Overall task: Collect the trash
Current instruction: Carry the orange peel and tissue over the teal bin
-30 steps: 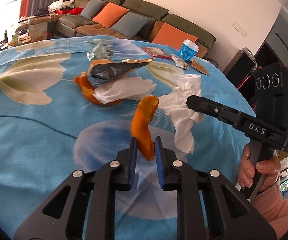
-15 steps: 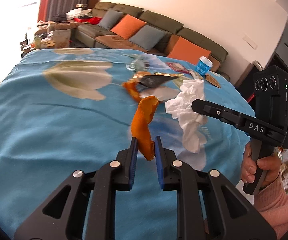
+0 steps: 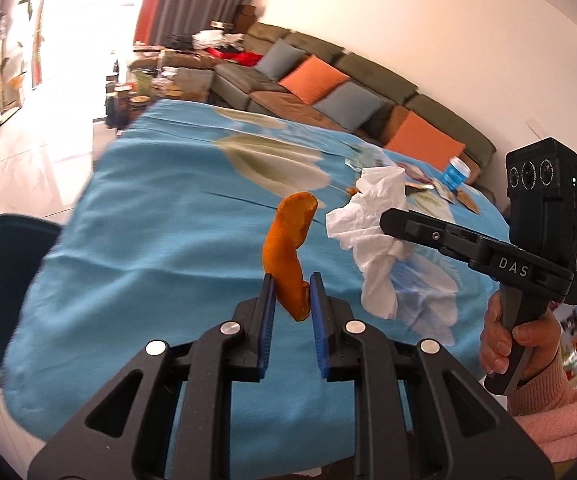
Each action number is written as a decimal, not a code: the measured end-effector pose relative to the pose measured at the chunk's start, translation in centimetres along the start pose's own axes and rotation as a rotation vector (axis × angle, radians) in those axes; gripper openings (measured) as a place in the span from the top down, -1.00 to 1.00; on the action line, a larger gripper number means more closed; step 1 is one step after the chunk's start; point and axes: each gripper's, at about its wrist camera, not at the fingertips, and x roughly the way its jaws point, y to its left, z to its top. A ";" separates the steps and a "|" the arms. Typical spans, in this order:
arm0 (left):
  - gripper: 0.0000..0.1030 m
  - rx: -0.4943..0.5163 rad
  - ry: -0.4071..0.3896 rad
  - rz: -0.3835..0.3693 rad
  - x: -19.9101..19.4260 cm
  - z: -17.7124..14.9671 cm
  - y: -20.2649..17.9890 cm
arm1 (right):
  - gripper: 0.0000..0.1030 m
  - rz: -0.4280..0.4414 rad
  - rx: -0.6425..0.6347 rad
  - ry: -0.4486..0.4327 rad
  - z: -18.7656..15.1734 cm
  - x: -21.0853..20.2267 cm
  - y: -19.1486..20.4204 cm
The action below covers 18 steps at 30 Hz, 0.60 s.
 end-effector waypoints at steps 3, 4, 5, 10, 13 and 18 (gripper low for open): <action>0.65 -0.027 -0.021 0.032 -1.6 -0.2 1.8 | 0.72 0.028 -0.029 0.014 0.7 1.4 1.6; 0.65 -0.035 -0.027 0.043 -2.2 -0.3 2.4 | 0.72 0.038 -0.038 0.018 0.9 1.9 2.1; 0.65 -0.046 -0.035 0.056 -2.8 -0.4 3.1 | 0.72 0.046 -0.047 0.023 1.0 2.3 2.6; 0.65 -0.076 -0.061 0.106 -5.0 -0.9 5.5 | 0.72 0.084 -0.083 0.048 1.9 4.6 4.8; 0.65 -0.093 -0.079 0.136 -6.1 -0.7 7.0 | 0.72 0.108 -0.098 0.061 2.3 5.9 6.0; 0.65 -0.134 -0.108 0.193 -8.2 -0.9 9.7 | 0.72 0.142 -0.124 0.082 3.3 8.1 8.1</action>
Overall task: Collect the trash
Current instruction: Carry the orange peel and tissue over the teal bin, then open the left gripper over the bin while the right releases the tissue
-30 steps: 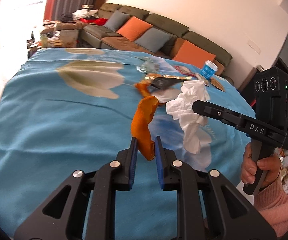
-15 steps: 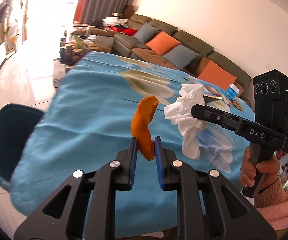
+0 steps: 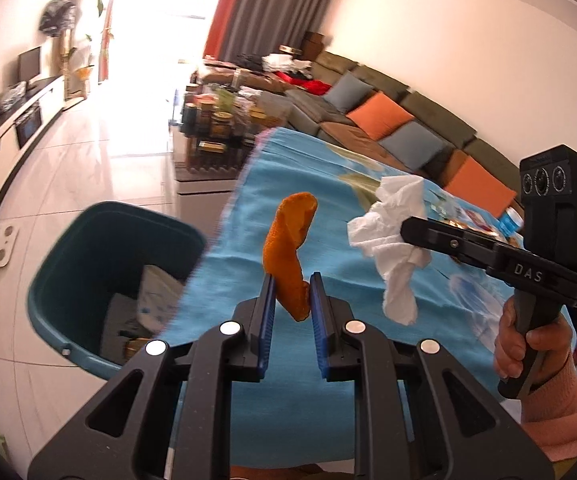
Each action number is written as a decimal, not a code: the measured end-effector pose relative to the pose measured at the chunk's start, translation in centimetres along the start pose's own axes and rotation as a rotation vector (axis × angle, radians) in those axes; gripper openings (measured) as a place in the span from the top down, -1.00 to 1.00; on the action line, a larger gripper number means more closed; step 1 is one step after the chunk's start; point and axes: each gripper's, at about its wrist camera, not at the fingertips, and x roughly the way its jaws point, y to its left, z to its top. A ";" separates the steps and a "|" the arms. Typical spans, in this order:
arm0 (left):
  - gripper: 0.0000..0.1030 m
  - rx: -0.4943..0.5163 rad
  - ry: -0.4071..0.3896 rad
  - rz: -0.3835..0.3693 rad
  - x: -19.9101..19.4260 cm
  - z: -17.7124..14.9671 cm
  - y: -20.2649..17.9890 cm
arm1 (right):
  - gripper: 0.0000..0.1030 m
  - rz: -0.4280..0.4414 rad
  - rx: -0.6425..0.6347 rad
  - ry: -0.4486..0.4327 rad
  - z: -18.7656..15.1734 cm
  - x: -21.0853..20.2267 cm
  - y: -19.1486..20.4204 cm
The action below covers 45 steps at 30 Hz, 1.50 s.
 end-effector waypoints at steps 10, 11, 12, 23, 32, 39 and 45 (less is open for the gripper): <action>0.65 -0.075 -0.020 0.123 -1.7 0.8 5.3 | 0.72 0.058 -0.054 0.053 2.1 5.1 3.1; 0.65 -0.083 -0.020 0.129 -1.7 0.8 5.8 | 0.72 0.062 -0.061 0.057 2.3 5.4 3.3; 0.65 -0.095 -0.019 0.134 -1.8 0.8 6.4 | 0.72 0.063 -0.065 0.059 2.5 5.7 3.3; 0.65 -0.158 0.019 0.187 -1.1 -0.3 10.5 | 0.72 0.076 -0.069 0.099 4.0 10.0 4.4; 0.65 -0.198 0.057 0.213 1.0 -1.1 12.4 | 0.72 0.058 -0.056 0.149 4.3 13.7 5.1; 0.65 -0.227 0.080 0.232 2.3 -1.4 13.5 | 0.72 0.026 -0.049 0.203 4.0 16.5 5.6; 0.64 -0.247 0.098 0.247 3.4 -1.5 13.6 | 0.68 0.017 -0.030 0.252 3.5 18.4 5.8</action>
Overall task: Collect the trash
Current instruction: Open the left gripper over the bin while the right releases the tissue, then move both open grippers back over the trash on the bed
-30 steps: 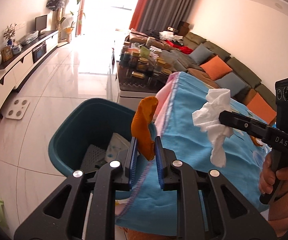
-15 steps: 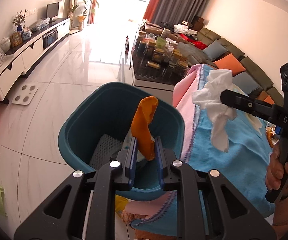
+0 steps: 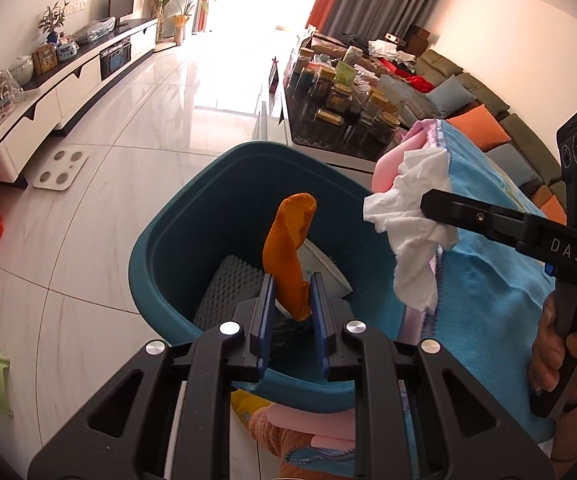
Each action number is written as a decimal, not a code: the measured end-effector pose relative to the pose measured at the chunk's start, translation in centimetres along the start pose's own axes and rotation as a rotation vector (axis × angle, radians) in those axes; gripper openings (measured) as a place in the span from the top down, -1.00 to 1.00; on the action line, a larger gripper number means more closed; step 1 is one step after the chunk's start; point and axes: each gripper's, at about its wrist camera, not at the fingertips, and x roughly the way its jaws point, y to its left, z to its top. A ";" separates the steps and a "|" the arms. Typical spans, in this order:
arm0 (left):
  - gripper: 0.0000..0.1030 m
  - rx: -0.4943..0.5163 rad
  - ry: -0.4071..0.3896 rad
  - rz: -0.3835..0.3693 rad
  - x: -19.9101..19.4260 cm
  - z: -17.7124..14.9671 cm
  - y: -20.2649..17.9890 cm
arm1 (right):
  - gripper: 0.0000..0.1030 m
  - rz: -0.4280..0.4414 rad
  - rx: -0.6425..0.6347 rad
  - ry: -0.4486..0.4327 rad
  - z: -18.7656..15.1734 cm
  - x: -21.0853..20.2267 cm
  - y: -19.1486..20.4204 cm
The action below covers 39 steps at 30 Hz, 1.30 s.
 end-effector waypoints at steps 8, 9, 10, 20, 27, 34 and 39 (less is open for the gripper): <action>0.58 -0.034 0.011 -0.002 1.5 0.2 0.4 | 0.47 0.009 0.016 0.043 0.2 1.4 0.3; 0.58 -0.041 0.010 -0.001 1.7 0.2 0.4 | 0.47 0.011 0.018 0.042 0.2 1.4 0.3; 0.58 -0.047 0.009 -0.001 1.8 0.2 0.4 | 0.47 0.010 0.021 0.040 0.2 1.3 0.2; 0.34 -0.056 -0.047 0.003 0.4 -0.1 0.1 | 0.40 0.010 0.013 0.013 -0.7 -0.5 -0.1; 0.00 0.048 -0.146 -0.059 -3.1 -0.9 -3.6 | 0.30 0.007 -0.044 -0.066 -2.7 -5.5 -0.2; -0.17 0.190 -0.169 -0.212 -4.1 -1.8 -10.7 | 0.26 -0.074 -0.050 -0.177 -6.2 -13.1 -2.7; -0.17 0.284 -0.128 -0.307 -3.1 -3.3 -16.5 | 0.25 -0.160 0.011 -0.255 -9.1 -18.9 -6.0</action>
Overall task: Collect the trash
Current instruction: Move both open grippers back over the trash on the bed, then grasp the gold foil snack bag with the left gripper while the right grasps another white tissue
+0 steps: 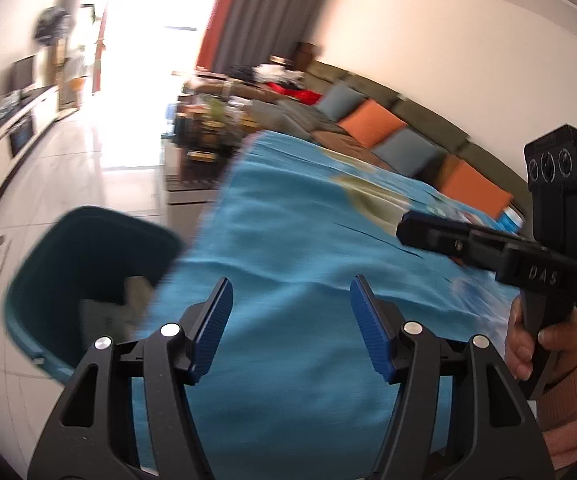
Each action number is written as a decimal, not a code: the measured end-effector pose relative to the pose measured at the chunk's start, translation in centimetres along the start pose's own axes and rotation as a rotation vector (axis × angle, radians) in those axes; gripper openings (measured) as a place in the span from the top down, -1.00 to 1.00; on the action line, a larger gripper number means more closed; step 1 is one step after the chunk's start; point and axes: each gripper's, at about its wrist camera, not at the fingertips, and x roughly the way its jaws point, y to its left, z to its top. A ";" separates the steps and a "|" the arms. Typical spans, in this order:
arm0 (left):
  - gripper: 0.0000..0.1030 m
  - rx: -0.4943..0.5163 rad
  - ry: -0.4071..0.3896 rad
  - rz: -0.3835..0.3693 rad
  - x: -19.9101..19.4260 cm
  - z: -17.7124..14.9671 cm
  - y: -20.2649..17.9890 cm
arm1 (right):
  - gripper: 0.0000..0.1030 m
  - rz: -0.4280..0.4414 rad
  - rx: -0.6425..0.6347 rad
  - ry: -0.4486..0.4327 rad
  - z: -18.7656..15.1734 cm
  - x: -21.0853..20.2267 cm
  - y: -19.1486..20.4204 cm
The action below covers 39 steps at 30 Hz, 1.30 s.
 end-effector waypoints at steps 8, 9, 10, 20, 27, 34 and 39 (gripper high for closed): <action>-0.17 0.092 0.062 -0.121 4.2 -0.3 -7.4 | 0.24 -0.174 0.094 -0.083 -2.8 -7.1 -5.7; -0.17 0.105 0.067 -0.130 4.6 -0.5 -8.1 | 0.24 -0.195 0.099 -0.089 -3.2 -7.6 -6.3; -0.17 0.117 0.072 -0.136 5.0 -0.5 -8.6 | 0.24 -0.219 0.112 -0.097 -3.6 -8.4 -7.1; -0.17 0.201 0.122 -0.183 8.6 0.2 -13.8 | 0.12 -0.378 0.293 -0.077 -7.2 -10.6 -15.6; -0.17 0.229 0.149 -0.193 10.5 0.5 -16.0 | -0.18 -0.371 0.301 -0.024 -7.4 -8.8 -17.4; -0.17 0.227 0.168 -0.199 11.3 0.6 -16.2 | 0.60 -0.317 0.312 0.000 -7.8 -8.9 -18.1; -0.17 0.235 0.183 -0.211 12.1 0.6 -16.5 | 0.75 -0.290 0.313 -0.020 -8.3 -10.2 -17.8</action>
